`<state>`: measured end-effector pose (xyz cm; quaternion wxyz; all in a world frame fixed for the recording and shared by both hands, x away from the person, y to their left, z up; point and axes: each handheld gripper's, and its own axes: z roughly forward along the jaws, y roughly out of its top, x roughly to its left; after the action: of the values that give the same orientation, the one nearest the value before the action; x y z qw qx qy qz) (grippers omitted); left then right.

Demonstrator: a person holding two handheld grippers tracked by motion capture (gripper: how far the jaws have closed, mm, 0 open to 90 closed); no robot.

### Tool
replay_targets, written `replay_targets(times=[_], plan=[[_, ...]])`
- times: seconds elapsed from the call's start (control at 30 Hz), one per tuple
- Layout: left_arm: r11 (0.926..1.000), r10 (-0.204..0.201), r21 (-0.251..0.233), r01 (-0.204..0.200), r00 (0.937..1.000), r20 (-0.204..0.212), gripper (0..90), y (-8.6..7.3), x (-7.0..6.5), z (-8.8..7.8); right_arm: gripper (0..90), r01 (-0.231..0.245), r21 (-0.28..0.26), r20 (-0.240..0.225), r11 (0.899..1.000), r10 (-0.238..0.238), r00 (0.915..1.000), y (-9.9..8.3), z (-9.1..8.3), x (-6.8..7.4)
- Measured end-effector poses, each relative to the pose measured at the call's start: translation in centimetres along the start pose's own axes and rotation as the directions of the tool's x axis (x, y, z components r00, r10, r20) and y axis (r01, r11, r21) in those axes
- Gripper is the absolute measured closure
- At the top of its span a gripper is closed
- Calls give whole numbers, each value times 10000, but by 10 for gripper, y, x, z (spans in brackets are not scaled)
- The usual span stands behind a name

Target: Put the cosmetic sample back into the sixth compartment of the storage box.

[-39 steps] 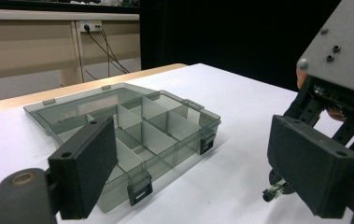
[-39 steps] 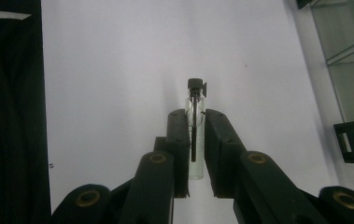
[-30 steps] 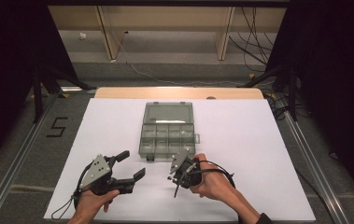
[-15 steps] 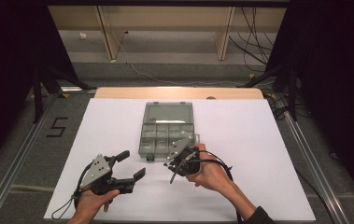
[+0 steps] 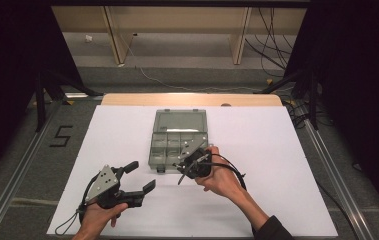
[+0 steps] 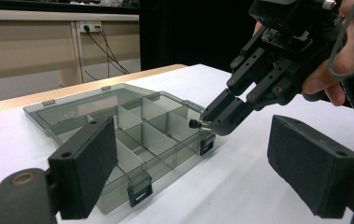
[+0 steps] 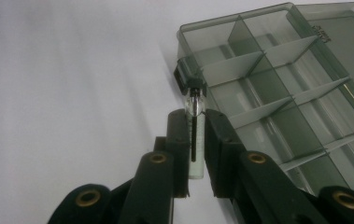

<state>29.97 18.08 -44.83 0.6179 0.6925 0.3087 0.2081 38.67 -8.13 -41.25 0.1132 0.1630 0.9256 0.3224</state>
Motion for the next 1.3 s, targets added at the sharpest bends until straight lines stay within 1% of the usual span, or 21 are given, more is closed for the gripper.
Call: replay_targets(times=[0.03, 0.13, 0.2, 0.23, 0.37, 0.43, 0.5, 0.57, 0.7, 0.73, 0.77, 0.8, 0.9, 0.93, 1.0, 1.03, 1.17, 1.2, 1.23, 1.27, 1.3], plan=[[10000, 1, -3, -1, 10000, 2, 156, 0, 0, 0, 809, -60, -36, -34, 10000, 60, 10000, 0, 0, 0], [10000, 3, 16, -3, 10000, 4, 156, 0, 0, 0, 809, -191, -158, 87, 9997, 193, 9998, 3, 2, -3], [10000, -12, 0, 12, 10000, 3, 156, 0, 0, 0, 809, -224, -200, -21, 9995, 224, 9997, 5, 3, -4], [10000, -9, -2, 9, 10000, 1, 156, 0, 0, 0, 809, -262, -251, 77, 9993, 264, 9996, 7, 5, -5], [10000, -11, 4, 11, 10000, 5, 156, 0, 0, 0, 809, -548, -447, 75, 9975, 552, 9985, 11, 9, -8], [10000, -10, 4, 10, 10000, 4, 156, 0, 0, 0, 809, -571, -464, 92, 9973, 576, 9983, 12, 10, -10], [10000, -28, 16, 28, 10000, -3, 157, 0, 0, 1, 809, -642, -534, 232, 9965, 656, 9976, 12, 12, -12], [10000, -23, 38, 23, 10000, 6, 156, 0, 0, 1, 809, -680, -503, 176, 9964, 690, 9975, 13, 13, -15], [10000, -56, 53, 55, 10000, 21, 156, 0, 0, 1, 809, -825, -655, 338, 9944, 848, 9958, 12, 16, -19], [10000, -69, -47, 69, 9999, 103, 156, -1, 0, 2, 809, -860, -675, 303, 9940, 882, 9956, 12, 17, -21], [10000, -59, -29, 60, 9999, 84, 156, -1, 0, 2, 809, -880, -715, 343, 9935, 907, 9953, 11, 18, -22], [10000, -45, 64, 45, 10000, 8, 156, 0, 0, 1, 809, -934, -646, 250, 9935, 951, 9951, 11, 18, -23], [10000, -21, 42, 21, 10000, -6, 156, 0, 0, 1, 809, -909, -777, 388, 9928, 941, 9948, 11, 21, -25], [10000, -17, 42, 17, 10000, -8, 156, 0, 0, 1, 809, -974, -683, 320, 9929, 998, 9945, 12, 21, -25], [10000, -7, 36, 7, 10000, -5, 156, 0, 0, 1, 809, -1040, -743, 269, 9918, 1062, 9940, 12, 22, -26], [10000, -2, 39, 2, 10000, -1, 156, 0, 0, 1, 809, -1012, -873, 376, 9910, 1048, 9938, 12, 24, -27], [10000, -2, 34, 2, 10000, -6, 157, 0, 0, 1, 809, -1207, -874, 272, 9888, 1235, 9920, 12, 25, -29], [10000, -2, 37, 2, 10000, -7, 156, 0, 0, 1, 809, -1279, -926, 340, 9875, 1315, 9907, 12, 26, -30], [10000, -9, 33, 9, 10000, -5, 157, 0, 0, 1, 809, -1165, -1029, 364, 9879, 1207, 9920, 12, 27, -31], [10000, -33, 36, 33, 10000, -3, 156, 0, 0, 1, 809, -1173, -1035, 350, 9877, 1215, 9920, 12, 28, -31], [10000, -32, 39, 32, 10000, 1, 156, 0, 0, 1, 809, -1267, -889, 261, 9879, 1295, 9912, 12, 28, -31]])
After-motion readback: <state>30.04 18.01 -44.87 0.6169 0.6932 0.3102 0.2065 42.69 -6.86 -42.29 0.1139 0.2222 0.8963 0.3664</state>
